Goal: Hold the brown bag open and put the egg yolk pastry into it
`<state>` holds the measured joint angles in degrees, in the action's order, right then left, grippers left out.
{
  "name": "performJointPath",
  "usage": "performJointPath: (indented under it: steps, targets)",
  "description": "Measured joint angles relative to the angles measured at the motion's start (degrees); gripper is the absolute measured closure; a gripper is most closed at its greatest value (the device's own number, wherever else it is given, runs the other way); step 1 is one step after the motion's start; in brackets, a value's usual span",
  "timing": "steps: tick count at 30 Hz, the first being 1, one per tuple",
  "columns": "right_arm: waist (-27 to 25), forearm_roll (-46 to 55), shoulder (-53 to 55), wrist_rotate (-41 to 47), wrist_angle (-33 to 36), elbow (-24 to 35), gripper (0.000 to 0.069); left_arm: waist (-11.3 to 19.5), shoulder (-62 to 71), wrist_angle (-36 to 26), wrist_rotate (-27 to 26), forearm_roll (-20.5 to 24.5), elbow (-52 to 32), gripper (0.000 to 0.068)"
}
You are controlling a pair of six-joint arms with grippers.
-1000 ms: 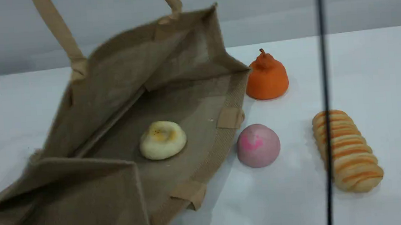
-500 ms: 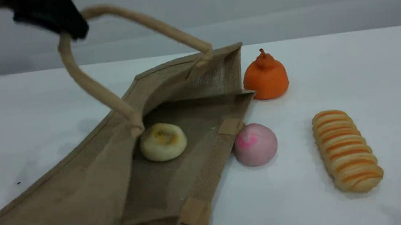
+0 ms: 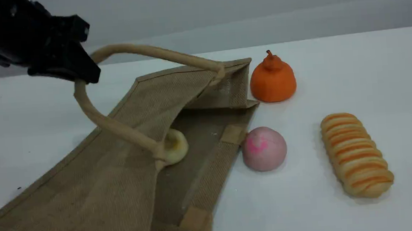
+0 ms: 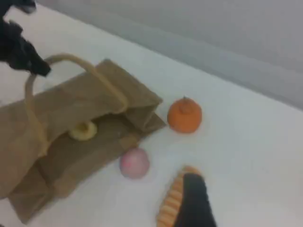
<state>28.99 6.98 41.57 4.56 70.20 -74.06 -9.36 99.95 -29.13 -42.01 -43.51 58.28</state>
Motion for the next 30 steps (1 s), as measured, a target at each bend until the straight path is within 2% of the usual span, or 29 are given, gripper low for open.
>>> performJointPath:
  steps: [4, 10, 13, 18, 25, 30]
  targets:
    - [0.0, 0.0, -1.7, 0.4, 0.0, 0.1, 0.0249, 0.0, 1.0, -0.4, -3.6, -2.3, 0.0, 0.0494]
    - [0.0, 1.0, -3.6, 0.4, -0.4, 2.1, 0.0249, 0.0, 1.8, -1.1, -4.4, -2.8, 0.0, 0.0256]
    - [0.0, 0.9, -4.8, 0.5, -0.3, 5.1, 0.0249, 0.0, 1.6, -3.5, -4.3, -2.8, 0.1, 0.0182]
    - [0.0, 2.6, -7.4, 0.4, -0.3, 11.2, 0.0249, 0.0, 1.6, -6.9, -4.3, -1.6, 0.1, 0.0160]
    - [0.0, 3.8, -12.7, 0.9, -0.3, 19.8, 0.0249, 0.0, -0.8, -11.9, -6.0, -3.0, 0.2, 0.0158]
    - [0.0, 3.7, -19.1, 0.9, -0.3, 26.3, 0.0249, 0.0, -7.6, -15.6, -5.4, -0.8, 0.2, 0.0158]
